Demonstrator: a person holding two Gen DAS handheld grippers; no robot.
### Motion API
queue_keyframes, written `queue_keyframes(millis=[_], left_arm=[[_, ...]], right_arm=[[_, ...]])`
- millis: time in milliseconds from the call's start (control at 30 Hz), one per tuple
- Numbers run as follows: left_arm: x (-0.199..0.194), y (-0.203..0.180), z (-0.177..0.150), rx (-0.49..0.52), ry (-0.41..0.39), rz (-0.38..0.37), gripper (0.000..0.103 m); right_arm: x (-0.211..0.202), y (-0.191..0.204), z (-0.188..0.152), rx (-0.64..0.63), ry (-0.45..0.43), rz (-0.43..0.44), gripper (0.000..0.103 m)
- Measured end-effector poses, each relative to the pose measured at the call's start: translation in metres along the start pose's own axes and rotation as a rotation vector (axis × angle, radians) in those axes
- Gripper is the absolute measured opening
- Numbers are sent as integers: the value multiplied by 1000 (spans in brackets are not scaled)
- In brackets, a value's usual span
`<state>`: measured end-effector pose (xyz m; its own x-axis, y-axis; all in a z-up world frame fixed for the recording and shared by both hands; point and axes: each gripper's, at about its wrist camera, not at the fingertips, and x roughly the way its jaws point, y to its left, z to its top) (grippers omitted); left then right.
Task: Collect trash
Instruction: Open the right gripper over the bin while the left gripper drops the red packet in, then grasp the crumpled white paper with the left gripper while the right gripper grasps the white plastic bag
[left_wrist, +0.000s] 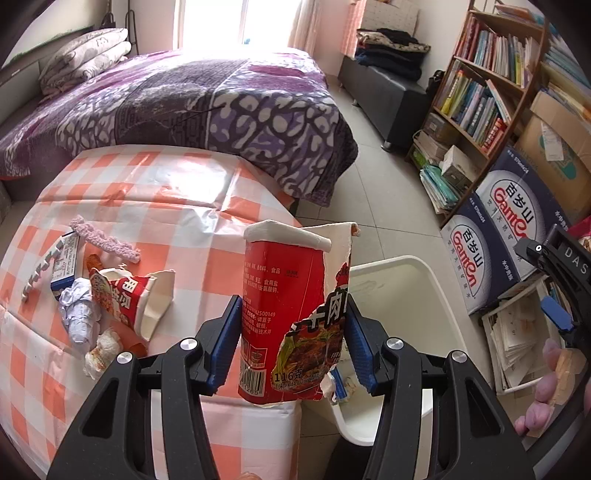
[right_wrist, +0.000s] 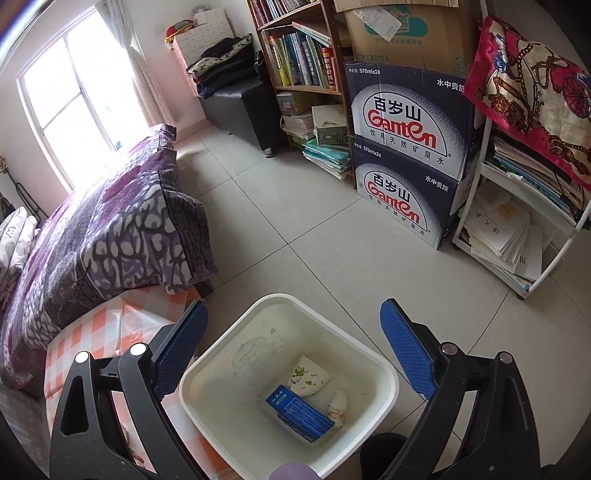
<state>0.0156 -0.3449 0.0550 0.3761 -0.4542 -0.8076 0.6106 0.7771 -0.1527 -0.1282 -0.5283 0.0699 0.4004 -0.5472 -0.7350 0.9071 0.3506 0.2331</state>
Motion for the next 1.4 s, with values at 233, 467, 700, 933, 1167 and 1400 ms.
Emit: queue_keyframes(millis=[233, 467, 700, 933, 1167, 1400], left_arm=[[10, -32, -2, 44, 43, -108, 54], [14, -46, -5, 47, 73, -260, 74], [10, -30, -7, 42, 72, -221, 76], [9, 8, -13, 26, 75, -83, 76], [5, 61, -13, -40, 78, 50, 76], [14, 119, -20, -66, 162, 240, 76]], right_arm=[[0, -10, 4, 23, -3, -10, 91], [1, -17, 6, 44, 1, -15, 92], [1, -5, 0, 19, 7, -10, 95], [2, 21, -14, -44, 36, 0, 96], [5, 54, -34, -124, 76, 22, 96], [5, 91, -56, -211, 113, 54, 96]])
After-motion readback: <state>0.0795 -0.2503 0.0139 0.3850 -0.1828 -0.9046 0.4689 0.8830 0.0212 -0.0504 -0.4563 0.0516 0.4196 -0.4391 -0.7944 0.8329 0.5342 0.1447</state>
